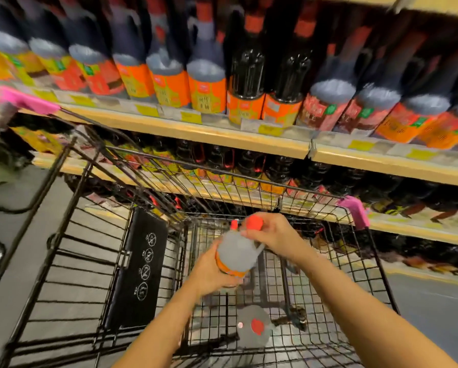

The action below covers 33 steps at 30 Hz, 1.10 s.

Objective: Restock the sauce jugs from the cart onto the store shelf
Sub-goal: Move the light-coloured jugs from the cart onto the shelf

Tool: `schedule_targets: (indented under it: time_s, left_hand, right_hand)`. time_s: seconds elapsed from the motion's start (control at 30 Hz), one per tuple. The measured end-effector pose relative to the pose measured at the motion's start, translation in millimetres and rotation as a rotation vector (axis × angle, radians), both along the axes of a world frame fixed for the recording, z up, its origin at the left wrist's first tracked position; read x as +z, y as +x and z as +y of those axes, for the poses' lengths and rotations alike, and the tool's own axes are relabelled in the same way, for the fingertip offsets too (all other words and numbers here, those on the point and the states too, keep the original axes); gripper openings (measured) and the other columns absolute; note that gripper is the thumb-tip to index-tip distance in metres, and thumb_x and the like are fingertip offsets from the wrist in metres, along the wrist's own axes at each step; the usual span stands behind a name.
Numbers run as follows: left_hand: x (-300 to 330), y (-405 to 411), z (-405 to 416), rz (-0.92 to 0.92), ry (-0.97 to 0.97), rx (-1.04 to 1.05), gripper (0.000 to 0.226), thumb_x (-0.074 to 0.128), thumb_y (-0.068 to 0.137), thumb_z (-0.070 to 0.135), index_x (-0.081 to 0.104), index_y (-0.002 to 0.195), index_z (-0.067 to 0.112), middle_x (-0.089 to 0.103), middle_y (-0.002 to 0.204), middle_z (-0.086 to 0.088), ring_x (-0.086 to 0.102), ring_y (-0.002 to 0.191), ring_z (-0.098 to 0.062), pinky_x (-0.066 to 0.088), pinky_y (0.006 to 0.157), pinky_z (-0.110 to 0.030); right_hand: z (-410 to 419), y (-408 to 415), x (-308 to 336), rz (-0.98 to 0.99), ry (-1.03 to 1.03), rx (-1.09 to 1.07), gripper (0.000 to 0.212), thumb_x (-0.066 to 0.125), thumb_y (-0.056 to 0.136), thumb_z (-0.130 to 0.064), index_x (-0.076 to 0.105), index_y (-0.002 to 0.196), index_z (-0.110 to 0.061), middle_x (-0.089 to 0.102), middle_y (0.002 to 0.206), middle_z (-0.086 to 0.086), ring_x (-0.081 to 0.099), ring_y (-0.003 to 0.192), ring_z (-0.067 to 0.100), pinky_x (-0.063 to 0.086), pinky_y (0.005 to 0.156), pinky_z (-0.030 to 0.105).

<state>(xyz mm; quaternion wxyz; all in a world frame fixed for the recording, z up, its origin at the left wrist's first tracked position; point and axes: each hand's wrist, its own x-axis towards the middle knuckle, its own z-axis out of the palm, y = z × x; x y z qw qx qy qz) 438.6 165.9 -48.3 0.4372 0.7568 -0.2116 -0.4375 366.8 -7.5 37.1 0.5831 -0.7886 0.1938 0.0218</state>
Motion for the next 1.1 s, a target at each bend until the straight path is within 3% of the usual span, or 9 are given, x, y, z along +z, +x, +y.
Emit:
schedule_targets:
  time_s: [0.13,0.23,0.37,0.5,0.63,0.73,0.87,1.0,1.1]
  left_hand:
    - [32,8,-7,-0.036,-0.103,0.065,0.08,0.091,0.052,0.015,0.047,0.118,0.028,0.061,0.111,0.011,0.058,0.102,-0.004,0.047,0.072,-0.009]
    - [54,10,-20,-0.017,-0.138,0.078,0.077,0.09,0.049,0.022,0.048,0.114,0.029,0.063,0.11,0.007,0.062,0.101,-0.011,0.051,0.079,-0.022]
    - [79,10,-41,-0.069,-0.096,0.044,0.086,0.09,0.047,0.031,0.04,0.116,0.024,0.057,0.107,0.011,0.058,0.098,-0.005,0.053,0.082,-0.03]
    - [80,7,-52,-0.031,-0.058,-0.045,0.098,0.091,0.049,0.029,0.033,0.127,0.018,0.056,0.11,0.011,0.058,0.101,-0.007,0.051,0.087,-0.031]
    - [41,-11,-37,0.076,-0.021,-0.237,0.126,0.091,0.045,0.041,0.016,0.145,0.028,0.041,0.143,0.004,0.04,0.131,-0.011,0.034,0.111,-0.043]
    - [3,-36,-11,0.016,0.116,-0.473,0.112,0.086,0.055,0.039,0.022,0.145,0.024,0.028,0.149,0.007,0.024,0.137,-0.009,0.019,0.114,-0.03]
    - [-48,-71,5,-0.045,0.146,-0.733,0.084,0.085,0.056,0.039,0.05,0.13,0.02,0.038,0.131,0.014,0.028,0.126,0.001,0.021,0.106,-0.016]
    - [-73,-89,1,-0.102,0.099,-0.563,0.048,0.077,0.072,0.031,0.062,0.117,0.02,0.054,0.114,0.014,0.05,0.111,-0.004,0.04,0.101,-0.027]
    - [-77,-78,-13,0.069,0.154,-0.273,0.035,0.075,0.072,0.036,0.065,0.102,0.023,0.066,0.102,0.004,0.061,0.098,-0.015,0.048,0.087,-0.035]
  right_hand:
    - [-4,6,18,-0.039,0.195,-0.093,0.015,0.069,0.082,-0.007,0.066,0.095,-0.011,0.07,0.082,-0.009,0.065,0.077,-0.002,0.049,0.066,0.012]
    - [-1,-3,15,0.006,0.309,-0.068,0.041,0.076,0.075,-0.013,0.057,0.107,-0.029,0.067,0.105,-0.009,0.066,0.097,0.007,0.055,0.077,0.021]
    - [-3,-9,18,0.008,0.433,-0.132,0.063,0.081,0.055,-0.029,0.057,0.114,-0.027,0.072,0.104,-0.006,0.067,0.101,0.013,0.055,0.079,0.023]
    - [-12,-24,23,0.027,0.417,-0.228,0.047,0.081,0.068,-0.013,0.061,0.109,-0.021,0.071,0.101,-0.002,0.07,0.087,0.006,0.055,0.067,0.017]
    - [-26,-57,-1,0.011,0.42,-0.398,0.054,0.085,0.056,-0.018,0.061,0.105,-0.019,0.071,0.098,0.0,0.071,0.085,0.011,0.055,0.066,0.021]
    - [-37,-88,-24,0.026,0.398,-0.527,0.046,0.08,0.067,-0.006,0.058,0.104,-0.021,0.069,0.101,0.002,0.069,0.086,0.01,0.056,0.066,0.02]
    - [-40,-123,-50,0.05,0.366,-0.614,0.044,0.079,0.067,-0.003,0.06,0.102,-0.022,0.07,0.1,0.001,0.069,0.089,0.013,0.056,0.069,0.023]
    - [-34,-147,-67,0.06,0.374,-0.664,0.037,0.071,0.072,0.007,0.062,0.097,-0.018,0.073,0.086,-0.004,0.071,0.081,0.009,0.055,0.065,0.019]
    - [-31,-156,-77,0.065,0.375,-0.676,0.037,0.079,0.065,-0.003,0.063,0.096,-0.017,0.072,0.091,0.002,0.07,0.085,0.015,0.057,0.07,0.023]
